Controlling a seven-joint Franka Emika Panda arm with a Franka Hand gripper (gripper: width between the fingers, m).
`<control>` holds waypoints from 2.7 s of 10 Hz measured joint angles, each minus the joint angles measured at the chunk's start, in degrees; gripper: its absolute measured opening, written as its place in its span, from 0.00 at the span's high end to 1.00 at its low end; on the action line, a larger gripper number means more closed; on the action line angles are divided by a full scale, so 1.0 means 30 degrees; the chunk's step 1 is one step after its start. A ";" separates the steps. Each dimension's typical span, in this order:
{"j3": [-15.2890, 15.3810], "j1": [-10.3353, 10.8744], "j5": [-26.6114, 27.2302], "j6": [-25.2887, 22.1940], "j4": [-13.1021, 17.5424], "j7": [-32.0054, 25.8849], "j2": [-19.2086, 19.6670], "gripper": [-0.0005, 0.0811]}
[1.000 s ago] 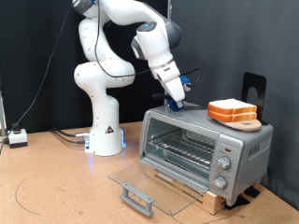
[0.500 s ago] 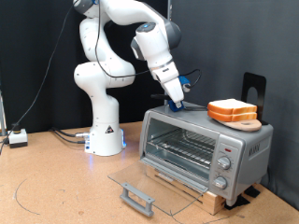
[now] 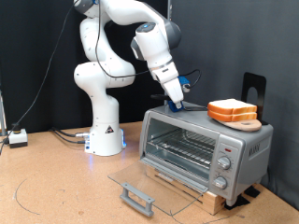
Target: Make a piece of toast with the oven
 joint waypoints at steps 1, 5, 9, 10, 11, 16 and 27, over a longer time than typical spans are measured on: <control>0.0000 -0.0007 0.0000 0.0043 0.0016 -0.0008 0.0061 0.25; 0.0378 -0.0082 -0.0314 0.0570 0.0065 -0.0137 0.0089 0.01; 0.0643 -0.0285 -0.0596 0.0567 0.0097 -0.0135 0.0089 0.00; 0.0738 -0.0405 -0.0664 0.0533 0.0096 -0.0127 0.0090 0.00; 0.0769 -0.0502 -0.0695 0.0482 0.0096 -0.0127 0.0092 0.00; 0.0663 -0.0572 -0.0451 0.0273 0.0096 -0.0205 0.0110 0.51; -0.3066 -0.1611 0.0158 -0.2106 0.1299 -0.1651 -0.1783 0.51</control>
